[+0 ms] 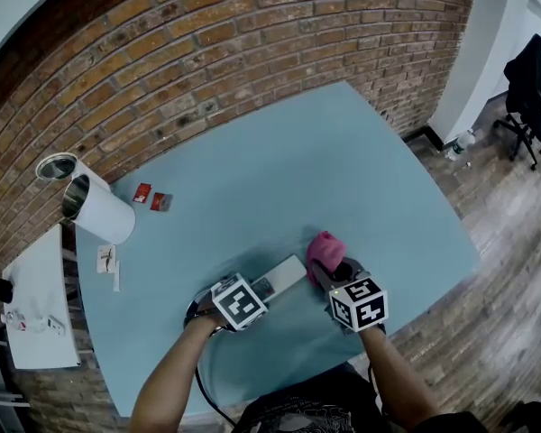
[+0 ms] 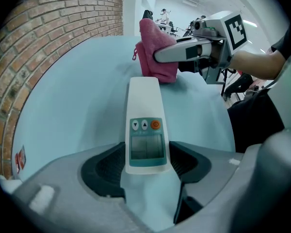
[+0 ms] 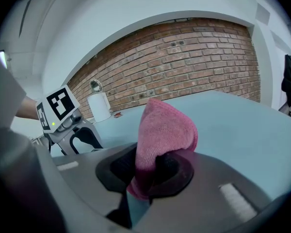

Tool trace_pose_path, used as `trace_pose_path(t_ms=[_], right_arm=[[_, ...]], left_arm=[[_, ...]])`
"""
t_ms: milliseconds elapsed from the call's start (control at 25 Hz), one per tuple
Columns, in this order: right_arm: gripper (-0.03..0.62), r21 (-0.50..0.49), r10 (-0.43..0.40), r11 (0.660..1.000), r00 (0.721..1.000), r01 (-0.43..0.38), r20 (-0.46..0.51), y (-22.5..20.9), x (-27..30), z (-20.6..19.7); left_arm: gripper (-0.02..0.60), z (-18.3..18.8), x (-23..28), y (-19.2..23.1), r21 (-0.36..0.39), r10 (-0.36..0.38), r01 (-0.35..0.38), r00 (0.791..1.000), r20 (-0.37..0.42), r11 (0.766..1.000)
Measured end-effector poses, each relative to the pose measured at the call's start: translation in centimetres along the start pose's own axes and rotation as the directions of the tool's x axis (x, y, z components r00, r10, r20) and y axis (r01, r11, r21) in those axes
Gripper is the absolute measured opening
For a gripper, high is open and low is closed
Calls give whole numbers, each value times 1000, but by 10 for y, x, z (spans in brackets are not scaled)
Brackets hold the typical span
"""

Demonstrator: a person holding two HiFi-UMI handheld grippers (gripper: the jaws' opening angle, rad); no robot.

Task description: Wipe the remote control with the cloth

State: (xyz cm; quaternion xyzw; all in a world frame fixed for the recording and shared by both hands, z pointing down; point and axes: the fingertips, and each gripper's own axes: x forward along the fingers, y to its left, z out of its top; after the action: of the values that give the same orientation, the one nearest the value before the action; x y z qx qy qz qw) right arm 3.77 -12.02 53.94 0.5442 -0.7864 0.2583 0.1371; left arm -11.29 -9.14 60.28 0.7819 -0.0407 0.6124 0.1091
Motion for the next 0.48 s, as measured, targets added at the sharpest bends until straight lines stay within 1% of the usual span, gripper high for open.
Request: trace_pose_path(t_ms=[160, 360, 480], right_arm=[[64, 24, 11, 1000, 1000, -11, 7, 7, -6, -8], [64, 86, 26, 996, 999, -28, 20, 19, -10, -15], [65, 92, 28, 995, 999, -30, 21, 27, -13, -19]], left_arm=[[287, 2, 0, 0, 1, 6, -6, 1000, 19, 1000], [287, 1, 0, 0, 2, 1, -1, 1000, 26, 1000], [287, 4, -2, 1, 4, 7, -7, 999, 40, 1000]])
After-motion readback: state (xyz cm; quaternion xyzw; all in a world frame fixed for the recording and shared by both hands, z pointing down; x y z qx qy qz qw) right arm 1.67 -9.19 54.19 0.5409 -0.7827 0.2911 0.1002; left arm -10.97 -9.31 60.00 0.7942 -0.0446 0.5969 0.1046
